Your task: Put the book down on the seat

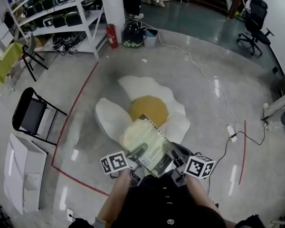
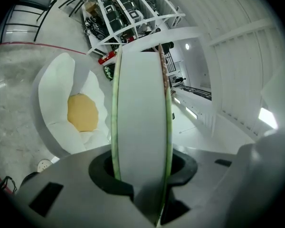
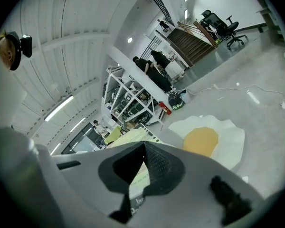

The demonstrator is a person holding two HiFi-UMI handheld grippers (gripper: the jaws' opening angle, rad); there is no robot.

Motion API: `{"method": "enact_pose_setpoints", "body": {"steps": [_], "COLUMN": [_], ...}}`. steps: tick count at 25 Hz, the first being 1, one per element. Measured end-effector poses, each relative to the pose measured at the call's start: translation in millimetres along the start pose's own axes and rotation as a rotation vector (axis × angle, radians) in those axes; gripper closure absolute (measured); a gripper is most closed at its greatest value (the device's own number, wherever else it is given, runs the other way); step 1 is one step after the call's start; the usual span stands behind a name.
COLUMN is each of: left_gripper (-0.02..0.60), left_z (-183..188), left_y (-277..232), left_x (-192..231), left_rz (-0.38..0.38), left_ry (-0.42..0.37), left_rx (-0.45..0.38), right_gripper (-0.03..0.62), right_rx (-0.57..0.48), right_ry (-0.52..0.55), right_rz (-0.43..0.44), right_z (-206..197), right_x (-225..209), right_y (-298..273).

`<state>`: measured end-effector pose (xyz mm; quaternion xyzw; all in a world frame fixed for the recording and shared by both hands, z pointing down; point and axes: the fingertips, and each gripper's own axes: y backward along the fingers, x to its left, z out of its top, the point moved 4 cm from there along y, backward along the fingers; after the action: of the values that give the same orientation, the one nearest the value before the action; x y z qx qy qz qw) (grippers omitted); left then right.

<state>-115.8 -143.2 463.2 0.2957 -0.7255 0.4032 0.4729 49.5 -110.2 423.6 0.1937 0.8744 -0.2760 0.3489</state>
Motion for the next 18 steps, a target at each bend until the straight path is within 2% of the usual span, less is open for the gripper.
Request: {"method": "enact_pose_setpoints", "body": {"steps": [10,18], "left_gripper": [0.422,0.422], "left_z": [-0.9,25.7], "left_y": [-8.0,-40.0], "left_x": [11.9,25.5], "left_rz": [-0.016,0.015], "left_ry": [0.077,0.069], "left_rx": [-0.002,0.034], "right_gripper": [0.588,0.588], "right_rx": [0.070,0.122], "right_ry": [0.032,0.066], "right_rz": [0.019,0.033], "right_z": [-1.4,21.7], "right_x": [1.7,-19.3], "right_y": [-12.6,-34.9]}}
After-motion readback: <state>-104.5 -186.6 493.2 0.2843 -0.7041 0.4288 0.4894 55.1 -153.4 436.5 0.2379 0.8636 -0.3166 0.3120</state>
